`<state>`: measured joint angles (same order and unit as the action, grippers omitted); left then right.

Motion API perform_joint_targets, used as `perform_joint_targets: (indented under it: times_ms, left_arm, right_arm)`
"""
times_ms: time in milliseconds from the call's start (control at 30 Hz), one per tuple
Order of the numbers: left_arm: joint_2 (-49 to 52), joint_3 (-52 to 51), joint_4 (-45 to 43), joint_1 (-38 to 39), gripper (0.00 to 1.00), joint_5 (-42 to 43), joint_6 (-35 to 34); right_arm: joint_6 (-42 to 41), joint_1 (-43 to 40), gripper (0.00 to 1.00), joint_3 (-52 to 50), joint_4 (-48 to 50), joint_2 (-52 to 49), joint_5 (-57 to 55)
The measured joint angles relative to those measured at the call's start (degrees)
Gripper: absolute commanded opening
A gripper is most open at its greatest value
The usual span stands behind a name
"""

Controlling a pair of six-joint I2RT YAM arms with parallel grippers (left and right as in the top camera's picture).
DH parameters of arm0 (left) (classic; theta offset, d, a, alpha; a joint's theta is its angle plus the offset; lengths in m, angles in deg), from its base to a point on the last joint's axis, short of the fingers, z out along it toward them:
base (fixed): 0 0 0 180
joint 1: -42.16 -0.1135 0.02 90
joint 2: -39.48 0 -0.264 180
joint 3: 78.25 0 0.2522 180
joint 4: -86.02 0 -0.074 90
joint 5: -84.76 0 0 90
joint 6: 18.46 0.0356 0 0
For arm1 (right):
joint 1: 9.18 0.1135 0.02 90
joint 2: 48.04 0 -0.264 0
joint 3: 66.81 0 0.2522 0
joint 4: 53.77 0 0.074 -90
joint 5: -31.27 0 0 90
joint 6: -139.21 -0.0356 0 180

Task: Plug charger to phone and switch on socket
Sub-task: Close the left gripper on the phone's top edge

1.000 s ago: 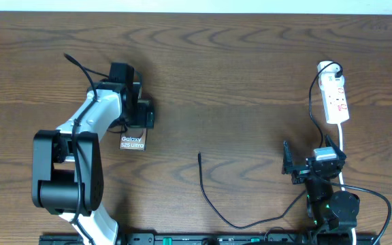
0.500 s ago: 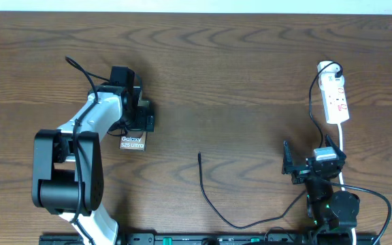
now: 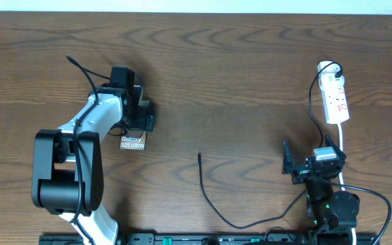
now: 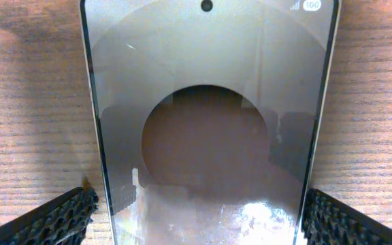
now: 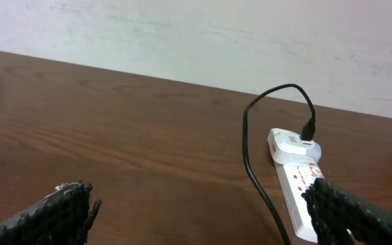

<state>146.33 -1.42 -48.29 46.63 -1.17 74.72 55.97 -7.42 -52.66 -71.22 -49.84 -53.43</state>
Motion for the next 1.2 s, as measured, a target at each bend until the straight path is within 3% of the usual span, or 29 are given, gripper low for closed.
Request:
perform_joint_targets:
  times_ms: [467, 533, 667, 900, 1000, 1200]
  left_arm:
    - [0.24, -0.15, -1.16, 0.00, 0.98, -0.20, 1.38]
    - [0.24, -0.15, -1.16, 0.00, 0.82, -0.20, 1.38]
    - [0.26, -0.07, -1.33, 0.00, 0.70, -0.26, 1.64]
    - [0.26, -0.04, -1.36, 0.04, 0.70, -0.35, 1.75]
    - [0.26, -0.04, -1.33, 0.04, 0.79, -0.35, 1.75]
    - [0.31, -0.04, -1.33, 0.04, 0.82, -0.39, 1.75]
  right_arm:
    - [0.00, 0.00, 0.99, 0.00, 0.00, 0.00, 0.00]
    - [0.00, 0.00, 0.99, 0.00, 0.00, 0.00, 0.00]
    - [0.00, 0.00, 0.99, 0.00, 0.00, 0.00, 0.00]
    - [0.00, 0.00, 0.99, 0.00, 0.00, 0.00, 0.00]
    - [-0.02, 0.00, 0.99, 0.00, 0.00, 0.00, 0.00]
    - [0.00, 0.00, 0.99, 0.00, 0.00, 0.00, 0.00]
